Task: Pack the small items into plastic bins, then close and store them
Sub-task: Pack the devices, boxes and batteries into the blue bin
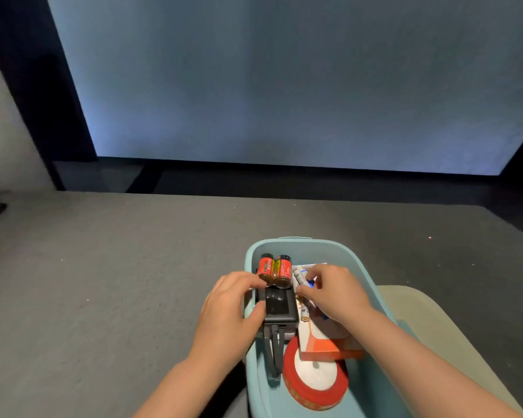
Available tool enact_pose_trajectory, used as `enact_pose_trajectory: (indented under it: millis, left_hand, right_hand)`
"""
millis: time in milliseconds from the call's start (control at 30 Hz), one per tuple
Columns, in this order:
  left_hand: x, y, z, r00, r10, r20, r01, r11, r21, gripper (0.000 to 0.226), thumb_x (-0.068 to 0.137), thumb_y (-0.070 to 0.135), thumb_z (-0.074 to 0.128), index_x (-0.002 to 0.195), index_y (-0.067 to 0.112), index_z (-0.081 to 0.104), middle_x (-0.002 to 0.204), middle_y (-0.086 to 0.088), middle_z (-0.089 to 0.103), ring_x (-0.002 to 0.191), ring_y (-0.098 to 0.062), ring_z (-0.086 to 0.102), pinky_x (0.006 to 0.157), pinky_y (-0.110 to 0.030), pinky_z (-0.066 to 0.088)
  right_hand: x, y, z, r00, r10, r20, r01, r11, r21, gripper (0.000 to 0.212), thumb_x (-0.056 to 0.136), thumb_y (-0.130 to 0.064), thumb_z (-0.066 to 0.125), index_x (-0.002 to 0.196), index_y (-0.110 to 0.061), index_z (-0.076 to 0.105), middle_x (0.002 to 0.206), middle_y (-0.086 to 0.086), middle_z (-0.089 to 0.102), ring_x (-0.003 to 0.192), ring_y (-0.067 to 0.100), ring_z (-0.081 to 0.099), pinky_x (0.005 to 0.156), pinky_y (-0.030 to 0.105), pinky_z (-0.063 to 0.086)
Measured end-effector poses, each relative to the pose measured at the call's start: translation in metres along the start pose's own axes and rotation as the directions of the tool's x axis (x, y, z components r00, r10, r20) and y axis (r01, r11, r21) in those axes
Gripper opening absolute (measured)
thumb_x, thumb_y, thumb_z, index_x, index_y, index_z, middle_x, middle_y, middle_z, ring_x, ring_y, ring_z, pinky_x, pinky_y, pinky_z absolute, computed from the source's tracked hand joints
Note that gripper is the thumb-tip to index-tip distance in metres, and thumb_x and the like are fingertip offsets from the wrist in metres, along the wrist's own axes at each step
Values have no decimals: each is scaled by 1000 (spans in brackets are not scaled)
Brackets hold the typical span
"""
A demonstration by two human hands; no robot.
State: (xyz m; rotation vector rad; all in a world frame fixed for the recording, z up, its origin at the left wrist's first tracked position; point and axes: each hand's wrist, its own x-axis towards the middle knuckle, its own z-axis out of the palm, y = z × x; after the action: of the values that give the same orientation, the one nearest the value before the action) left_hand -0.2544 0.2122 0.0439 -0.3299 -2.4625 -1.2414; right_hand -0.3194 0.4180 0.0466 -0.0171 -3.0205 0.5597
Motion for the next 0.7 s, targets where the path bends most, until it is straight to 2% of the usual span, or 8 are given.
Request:
enact_pose_trajectory:
  millis: [67,167,267,367,433,500,600,700]
  left_hand:
    - [-7,-9,-16,999,-42,-32,42,999,16,24,72,22,76,94,28,66,100,21,60,100,5,52,89,-14,40]
    - [-19,-32,-49,982,-148,-121,154,987,44,27,73,16,74,95,28,65,101,20,60,99,0,56,88,-19,43]
    - [-34,-63,-93,925,-282,-254,300,953,36,25,75,13,71,93,29,65,97,18,59,96,-2,56,83,-18,42]
    - [-56,-97,-135,852,-383,-357,417,909,18,24,77,15,69,92,33,63,98,20,59,94,0,55,80,-19,43]
    - [-77,-121,-164,806,-438,-399,490,871,34,24,78,17,68,92,35,61,99,21,58,95,-1,55,79,-19,43]
    - [-103,-146,-191,759,-494,-424,574,815,80,24,79,19,67,97,33,61,104,21,57,101,-3,54,82,-17,40]
    - [-144,-185,-224,698,-536,-475,675,713,188,28,78,27,69,106,29,63,114,15,59,111,-10,53,90,-20,37]
    - [-175,-215,-253,652,-581,-488,741,625,246,45,76,43,69,119,32,59,132,15,53,125,-11,44,101,-26,32]
  right_hand:
    - [-2,-2,-4,999,24,21,-25,999,24,26,81,-46,69,99,-27,68,87,-6,67,83,17,61,63,25,39]
    - [-8,-15,-19,999,17,-42,-13,994,105,23,81,-38,71,101,-25,69,85,-6,69,80,17,61,66,28,41]
    - [-22,-63,-31,988,-58,-144,102,941,323,14,77,-31,73,91,-32,69,69,-13,66,64,7,61,58,25,41]
    - [-47,-135,-25,963,-215,-164,269,832,485,16,75,-26,71,86,-37,66,71,-18,64,61,5,59,58,12,40]
    - [-61,-183,-9,937,-321,-139,343,761,550,17,75,-23,72,85,-36,67,70,-15,64,60,10,56,57,11,38]
    - [-71,-226,13,915,-395,-76,355,703,617,19,76,-18,73,84,-35,68,69,-14,63,57,13,54,55,13,38]
    - [-79,-287,56,868,-497,19,370,670,644,21,77,-14,73,83,-33,67,71,-15,63,57,11,55,56,14,40]
    - [-76,-350,99,811,-577,92,396,659,640,24,76,-13,72,88,-32,65,75,-13,64,62,7,56,62,18,42]
